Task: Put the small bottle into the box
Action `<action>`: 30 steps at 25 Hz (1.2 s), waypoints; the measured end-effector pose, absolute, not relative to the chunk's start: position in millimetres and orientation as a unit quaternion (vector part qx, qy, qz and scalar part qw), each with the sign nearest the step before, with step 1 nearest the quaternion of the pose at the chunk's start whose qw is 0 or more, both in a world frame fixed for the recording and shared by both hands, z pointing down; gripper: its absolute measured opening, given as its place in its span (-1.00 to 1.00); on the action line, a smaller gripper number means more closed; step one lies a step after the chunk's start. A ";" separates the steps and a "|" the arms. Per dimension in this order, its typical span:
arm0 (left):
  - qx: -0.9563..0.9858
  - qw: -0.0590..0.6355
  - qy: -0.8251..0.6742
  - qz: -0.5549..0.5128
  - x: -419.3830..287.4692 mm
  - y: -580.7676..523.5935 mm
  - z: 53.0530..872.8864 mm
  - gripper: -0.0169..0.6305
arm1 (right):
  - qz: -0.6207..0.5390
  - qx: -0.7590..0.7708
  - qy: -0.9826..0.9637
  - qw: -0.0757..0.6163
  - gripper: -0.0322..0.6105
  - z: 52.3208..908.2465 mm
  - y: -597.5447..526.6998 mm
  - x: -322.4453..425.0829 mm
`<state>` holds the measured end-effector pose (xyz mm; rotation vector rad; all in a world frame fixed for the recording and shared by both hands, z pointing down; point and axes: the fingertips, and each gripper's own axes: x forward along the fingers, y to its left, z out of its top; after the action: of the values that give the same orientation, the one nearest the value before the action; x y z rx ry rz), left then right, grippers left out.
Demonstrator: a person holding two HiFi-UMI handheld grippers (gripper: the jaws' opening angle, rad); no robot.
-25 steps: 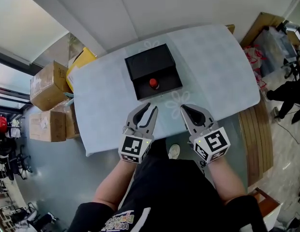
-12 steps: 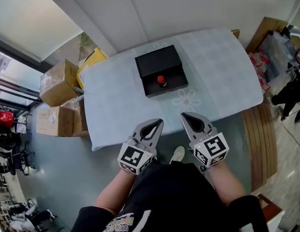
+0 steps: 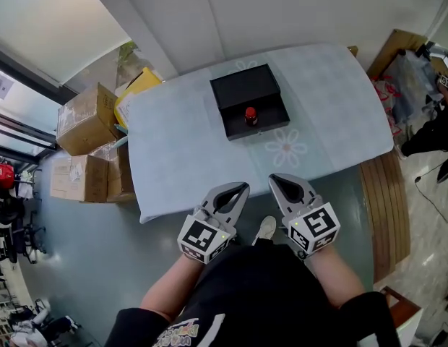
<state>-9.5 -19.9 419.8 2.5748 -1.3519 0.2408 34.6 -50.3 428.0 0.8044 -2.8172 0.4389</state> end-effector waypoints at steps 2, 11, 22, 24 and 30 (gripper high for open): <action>0.881 0.112 -0.452 0.079 -16.3 -15.5 418.8 -0.92 | 0.145 0.280 -0.944 0.093 -0.87 426.3 -44.8 29.0; 0.901 0.106 -0.414 0.071 -46.2 -2.7 408.3 -0.92 | 0.142 0.323 -0.930 0.102 -0.87 416.6 -23.0 3.0; 0.913 0.107 -0.389 0.059 -71.5 15.8 405.9 -0.92 | 0.140 0.350 -0.919 0.115 -0.87 417.9 0.1 -20.4; 0.913 0.110 -0.388 0.057 -77.0 20.0 407.1 -0.92 | 0.141 0.351 -0.918 0.117 -0.87 418.4 4.5 -25.0; 0.913 0.117 -0.387 0.052 -89.7 26.2 415.6 -0.92 | 0.145 0.358 -0.914 0.124 -0.87 425.3 13.8 -33.5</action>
<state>-89.7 26.2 415.6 2.6725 -1.1337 0.1511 -33.5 13.8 425.3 1.0425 -2.6655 0.4241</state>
